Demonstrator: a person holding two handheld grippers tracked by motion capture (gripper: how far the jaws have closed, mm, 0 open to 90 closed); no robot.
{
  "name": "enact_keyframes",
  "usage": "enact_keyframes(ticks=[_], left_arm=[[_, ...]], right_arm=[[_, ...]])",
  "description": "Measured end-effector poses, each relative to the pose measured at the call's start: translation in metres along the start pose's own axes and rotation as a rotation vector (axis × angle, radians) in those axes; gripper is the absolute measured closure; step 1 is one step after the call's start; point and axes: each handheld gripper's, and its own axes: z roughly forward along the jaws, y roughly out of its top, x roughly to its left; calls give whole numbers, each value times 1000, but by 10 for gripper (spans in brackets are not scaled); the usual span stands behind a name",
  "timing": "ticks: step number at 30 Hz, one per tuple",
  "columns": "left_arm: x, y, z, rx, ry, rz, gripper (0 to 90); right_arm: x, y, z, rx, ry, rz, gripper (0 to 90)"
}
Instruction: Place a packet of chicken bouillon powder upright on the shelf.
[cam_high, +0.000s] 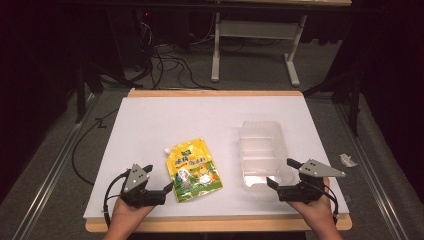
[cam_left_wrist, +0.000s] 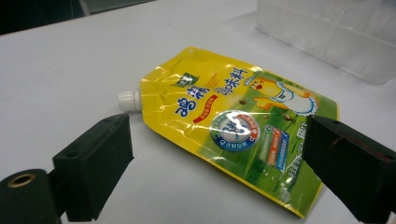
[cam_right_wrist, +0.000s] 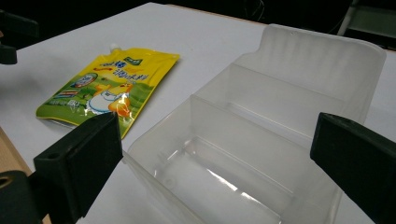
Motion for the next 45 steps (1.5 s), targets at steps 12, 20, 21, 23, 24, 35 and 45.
enact_keyframes(ticks=[12,20,21,23,24,35,45], left_arm=[[-3,13,10,3,-6,-13,75],[-3,30,26,-6,-19,-49,82],[-2,32,28,-1,-18,-49,82],[-2,36,35,2,-18,-53,82],[-2,39,38,0,-20,-59,82],[-3,44,70,-30,-51,-100,84],[28,16,76,76,-47,-205,91]], right_arm=[[-4,-1,-2,-5,-3,11,34],[-6,-1,-5,-17,0,15,37],[-6,-1,-5,-17,0,16,37],[-6,-1,-5,-18,0,15,38],[-6,-1,-5,-18,1,15,38],[-5,-2,-4,-5,5,12,40],[-2,-1,0,9,7,5,40]])
